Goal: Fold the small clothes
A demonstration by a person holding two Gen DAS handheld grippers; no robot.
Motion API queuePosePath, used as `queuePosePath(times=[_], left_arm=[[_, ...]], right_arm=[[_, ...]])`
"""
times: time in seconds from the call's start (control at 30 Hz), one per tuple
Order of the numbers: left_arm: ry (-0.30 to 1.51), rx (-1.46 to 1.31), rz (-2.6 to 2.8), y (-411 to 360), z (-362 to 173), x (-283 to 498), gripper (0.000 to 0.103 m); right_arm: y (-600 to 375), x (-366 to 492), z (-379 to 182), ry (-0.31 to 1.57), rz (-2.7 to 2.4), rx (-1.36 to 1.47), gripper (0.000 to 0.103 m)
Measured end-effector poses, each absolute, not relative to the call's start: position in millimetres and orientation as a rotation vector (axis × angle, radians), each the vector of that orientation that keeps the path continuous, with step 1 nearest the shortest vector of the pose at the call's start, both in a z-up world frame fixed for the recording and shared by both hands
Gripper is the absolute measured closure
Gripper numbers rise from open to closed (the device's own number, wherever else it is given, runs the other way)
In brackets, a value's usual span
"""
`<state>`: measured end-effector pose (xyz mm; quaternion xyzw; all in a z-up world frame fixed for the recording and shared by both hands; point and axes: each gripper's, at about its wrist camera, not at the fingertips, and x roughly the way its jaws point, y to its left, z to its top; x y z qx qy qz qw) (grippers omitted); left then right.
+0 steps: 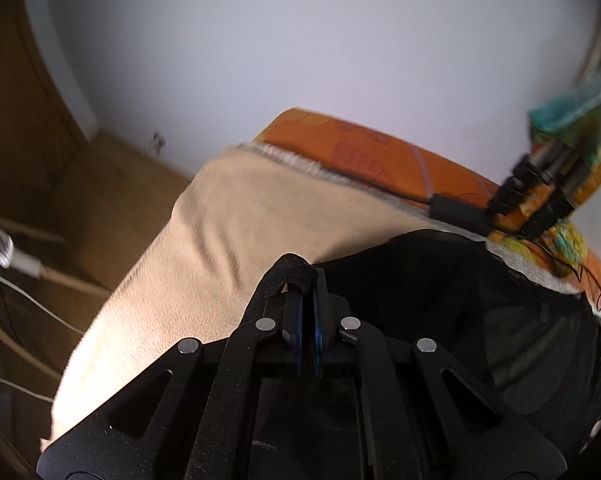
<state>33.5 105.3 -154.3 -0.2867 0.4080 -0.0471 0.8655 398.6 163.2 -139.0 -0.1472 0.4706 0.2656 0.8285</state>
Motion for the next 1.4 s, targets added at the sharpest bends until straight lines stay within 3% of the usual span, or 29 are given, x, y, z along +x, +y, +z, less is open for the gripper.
queuePosePath(times=[0.37,0.57,0.63,0.7,0.77,0.8,1.1,1.4], left_arm=[[0.841,-0.456,-0.218,50.2,-131.2,45.6,0.103],[0.893,-0.402,-0.268,22.1,-138.4,58.3,0.103],[0.907,-0.401,-0.277,15.4,-141.6,61.3,0.103],[0.914,-0.394,-0.281,11.6,-142.5,62.1,0.103],[0.920,-0.383,-0.285,8.9,-143.6,64.4,0.103],[0.920,-0.381,-0.285,2.7,-144.0,65.1,0.103],[0.928,-0.373,-0.284,-1.7,-149.1,67.2,0.103],[0.933,-0.379,-0.291,-1.8,-149.1,66.6,0.103]], right_arm=[[79.1,420.9,-111.3,0.992,0.522,-0.107,0.099],[5.1,435.0,-126.3,1.075,0.414,-0.046,0.098],[-7.9,438.7,-132.7,1.110,0.391,-0.069,0.092],[-19.9,436.6,-128.8,1.097,0.374,-0.098,0.079],[-29.1,431.7,-119.5,1.058,0.348,-0.131,0.058],[-32.2,429.1,-114.5,1.046,0.343,-0.131,0.056],[-6.8,411.0,-115.6,1.127,0.456,-0.055,0.055],[-52.6,423.4,-116.6,1.105,0.366,0.076,0.055]])
